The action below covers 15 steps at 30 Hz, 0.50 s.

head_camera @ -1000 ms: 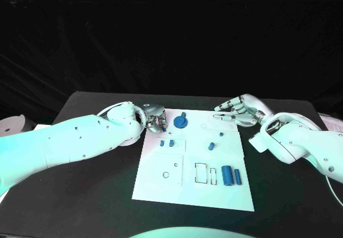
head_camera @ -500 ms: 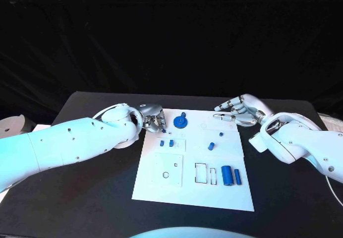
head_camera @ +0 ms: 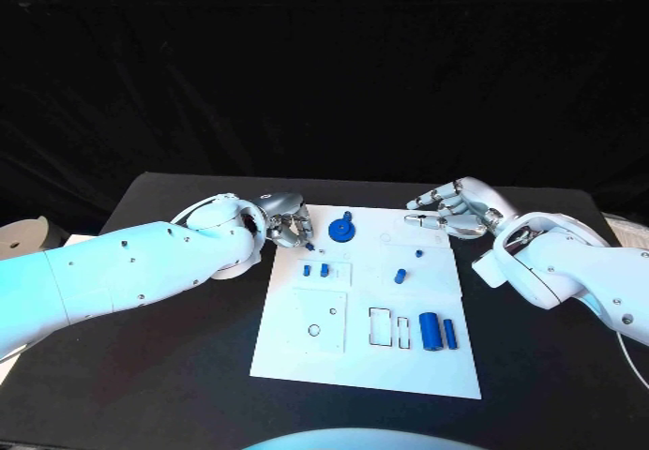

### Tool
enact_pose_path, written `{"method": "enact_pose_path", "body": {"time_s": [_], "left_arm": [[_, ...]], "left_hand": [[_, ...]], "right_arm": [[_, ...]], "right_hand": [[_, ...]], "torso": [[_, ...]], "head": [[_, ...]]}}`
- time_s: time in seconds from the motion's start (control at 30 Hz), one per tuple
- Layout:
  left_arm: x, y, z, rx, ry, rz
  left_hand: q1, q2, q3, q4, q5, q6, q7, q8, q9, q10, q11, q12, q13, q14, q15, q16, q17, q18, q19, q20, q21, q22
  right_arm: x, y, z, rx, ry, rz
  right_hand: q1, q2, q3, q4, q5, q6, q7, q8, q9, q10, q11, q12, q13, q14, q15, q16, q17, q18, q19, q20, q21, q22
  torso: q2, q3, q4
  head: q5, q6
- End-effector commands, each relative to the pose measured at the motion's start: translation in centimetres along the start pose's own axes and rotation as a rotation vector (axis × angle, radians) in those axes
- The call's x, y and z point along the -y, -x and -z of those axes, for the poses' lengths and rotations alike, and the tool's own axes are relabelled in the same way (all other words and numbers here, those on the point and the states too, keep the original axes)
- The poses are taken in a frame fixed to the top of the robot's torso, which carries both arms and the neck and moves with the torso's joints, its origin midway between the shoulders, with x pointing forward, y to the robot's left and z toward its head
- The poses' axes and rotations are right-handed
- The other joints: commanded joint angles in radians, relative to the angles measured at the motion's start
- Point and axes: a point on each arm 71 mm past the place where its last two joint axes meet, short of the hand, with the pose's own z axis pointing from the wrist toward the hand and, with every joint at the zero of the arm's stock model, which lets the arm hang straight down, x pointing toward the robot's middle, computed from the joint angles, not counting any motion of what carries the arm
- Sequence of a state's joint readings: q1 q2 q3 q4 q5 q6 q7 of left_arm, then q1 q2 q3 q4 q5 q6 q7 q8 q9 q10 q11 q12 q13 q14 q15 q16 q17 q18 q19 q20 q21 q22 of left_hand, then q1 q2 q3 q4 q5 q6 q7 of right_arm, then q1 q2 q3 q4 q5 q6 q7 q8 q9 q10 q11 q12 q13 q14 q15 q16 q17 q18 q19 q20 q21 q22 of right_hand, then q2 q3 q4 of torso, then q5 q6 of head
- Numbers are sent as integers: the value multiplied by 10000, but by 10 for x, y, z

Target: Assemble the parts on the task board

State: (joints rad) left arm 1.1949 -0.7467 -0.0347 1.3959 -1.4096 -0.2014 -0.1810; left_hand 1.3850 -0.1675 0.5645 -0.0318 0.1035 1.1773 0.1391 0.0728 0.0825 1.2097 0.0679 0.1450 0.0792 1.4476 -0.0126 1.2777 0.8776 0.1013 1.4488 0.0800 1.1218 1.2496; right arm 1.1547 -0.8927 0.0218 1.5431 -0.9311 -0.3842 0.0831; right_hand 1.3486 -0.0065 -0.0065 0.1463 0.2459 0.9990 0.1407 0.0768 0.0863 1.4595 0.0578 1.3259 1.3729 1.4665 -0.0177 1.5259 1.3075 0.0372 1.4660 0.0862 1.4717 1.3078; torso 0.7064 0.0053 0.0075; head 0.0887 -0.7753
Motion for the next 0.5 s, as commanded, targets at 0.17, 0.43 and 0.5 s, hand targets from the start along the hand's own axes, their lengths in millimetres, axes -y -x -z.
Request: {"method": "enact_pose_path", "body": {"time_s": [0.17, 0.43, 0.5], "left_arm": [[-1, -2, 0, -384, 193, -249], [2, 0, -2, -20, 61, -1249], [3, 0, -2, 90, -11, -1478]], "left_hand": [[-370, -798, -545, 61, 12, -1130, 155, -140, -213, -612, 233, -436, -114, -83, 131, -21, -12, 43, -195, 139, -716, -474], [235, -567, -2730, 69, 35, -1863, 35, -26, -149, -1816, 191, 0, 3, -877, 70, -840, -1644, 387, -851, 146, -2747, -1800], [351, -508, -2813, 58, 43, -1779, -39, 18, -136, -1897, 183, 88, 10, -935, 27, -891, -1756, 415, -892, 121, -2897, -1894]], "right_arm": [[-1, 0, 0, -61, 88, 3], [0, 0, 1, -65, 79, 1], [0, 0, 1, -68, 78, -1]], "right_hand": [[-32, 54, -73, 5, 22, 57, 1, -6, 16, 40, -53, -36, 427, 875, -45, -26, 1910, 59, 156, -47, -56, 670], [-32, 54, -73, 5, 22, 57, 1, -6, 16, 40, -53, -36, 427, 875, -45, -26, 1910, 59, 156, -47, -56, 670], [-32, 54, -73, 5, 22, 57, 1, -6, 16, 40, -53, -36, 427, 875, -45, -26, 1910, 59, 156, -47, -56, 670]], "torso": [[-4, 3, -6], [1, 0, -5], [1, -5, -11]], "head": [[21, 6], [38, 21], [36, 16]]}}
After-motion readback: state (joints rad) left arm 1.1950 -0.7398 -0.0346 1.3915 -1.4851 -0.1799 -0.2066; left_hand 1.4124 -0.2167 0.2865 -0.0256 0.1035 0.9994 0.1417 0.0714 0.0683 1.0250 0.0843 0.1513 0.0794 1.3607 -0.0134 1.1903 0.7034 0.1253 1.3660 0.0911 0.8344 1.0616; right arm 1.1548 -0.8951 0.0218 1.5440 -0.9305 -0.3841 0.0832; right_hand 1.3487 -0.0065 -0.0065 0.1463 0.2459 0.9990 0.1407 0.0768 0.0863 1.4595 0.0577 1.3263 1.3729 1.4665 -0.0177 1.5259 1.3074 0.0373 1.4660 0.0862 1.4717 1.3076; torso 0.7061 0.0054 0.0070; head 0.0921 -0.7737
